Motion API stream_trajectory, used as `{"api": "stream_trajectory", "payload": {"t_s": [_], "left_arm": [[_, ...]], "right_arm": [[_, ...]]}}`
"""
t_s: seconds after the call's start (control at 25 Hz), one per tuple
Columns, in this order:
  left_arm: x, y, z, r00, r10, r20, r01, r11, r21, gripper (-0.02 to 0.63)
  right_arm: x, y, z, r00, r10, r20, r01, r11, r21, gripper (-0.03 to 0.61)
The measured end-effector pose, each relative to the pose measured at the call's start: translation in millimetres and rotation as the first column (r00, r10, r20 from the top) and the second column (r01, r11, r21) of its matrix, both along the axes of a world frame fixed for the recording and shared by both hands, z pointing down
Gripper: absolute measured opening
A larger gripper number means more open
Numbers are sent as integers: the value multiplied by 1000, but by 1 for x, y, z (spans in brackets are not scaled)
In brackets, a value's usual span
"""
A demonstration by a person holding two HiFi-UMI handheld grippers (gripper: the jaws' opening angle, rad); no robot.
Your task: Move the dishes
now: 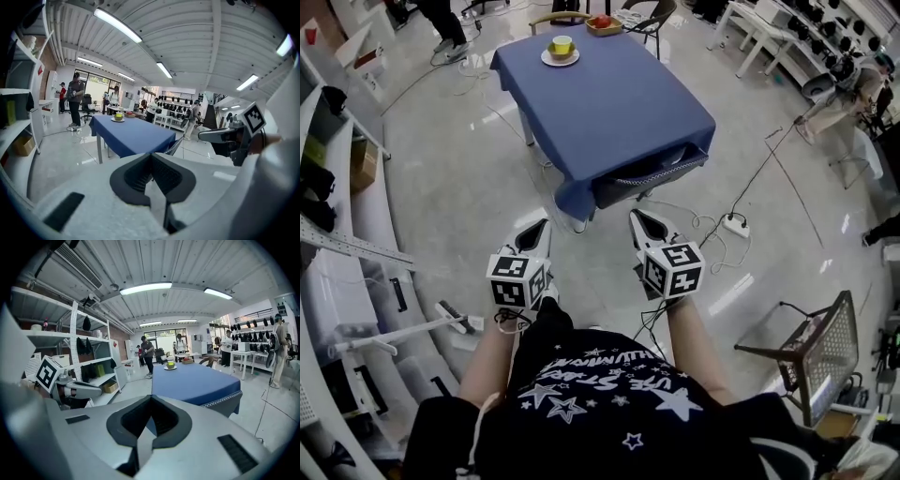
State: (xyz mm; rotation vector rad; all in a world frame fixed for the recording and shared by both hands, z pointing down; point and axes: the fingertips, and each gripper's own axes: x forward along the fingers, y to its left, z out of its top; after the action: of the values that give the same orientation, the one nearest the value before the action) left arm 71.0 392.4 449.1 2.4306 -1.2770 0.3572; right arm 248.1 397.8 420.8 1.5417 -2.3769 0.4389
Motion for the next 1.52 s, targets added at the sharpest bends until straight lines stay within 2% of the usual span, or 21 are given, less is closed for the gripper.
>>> {"api": "stream_trajectory", "payload": {"t_s": [0.16, 0.24, 0.28, 0.44, 0.6, 0.84, 1.12, 1.52], "left_arm": [[-26, -44, -7, 1000, 17, 8, -18, 999, 32, 20], [-41, -67, -11, 1000, 18, 5, -18, 999, 43, 20], [-50, -78, -13, 1000, 15, 1, -15, 999, 46, 20], [-87, -117, -10, 1000, -4, -21, 5, 999, 33, 20], [-119, -139, 1, 1000, -3, -30, 3, 1000, 4, 20], [-160, -169, 17, 999, -18, -36, 17, 999, -28, 20], [-165, -197, 24, 1000, -20, -21, 19, 998, -54, 20], [-163, -294, 25, 999, -3, 41, 5, 999, -49, 20]], "right_arm": [[-23, -43, -8, 999, 27, 38, -28, 999, 26, 13], [-38, -66, -12, 998, 23, 60, -24, 999, 23, 120], [-45, -77, -12, 998, 22, 66, -24, 1000, 19, 131], [-70, -118, -11, 999, 35, 42, -36, 999, 10, 266], [-88, -151, -4, 996, 74, 57, -74, 997, -17, 318], [-110, -187, 9, 991, 112, 79, -108, 993, -46, 330], [-104, -231, 14, 988, 131, 78, -126, 990, -58, 330], [-93, -371, 11, 985, 129, 116, -127, 992, -22, 328]]}}
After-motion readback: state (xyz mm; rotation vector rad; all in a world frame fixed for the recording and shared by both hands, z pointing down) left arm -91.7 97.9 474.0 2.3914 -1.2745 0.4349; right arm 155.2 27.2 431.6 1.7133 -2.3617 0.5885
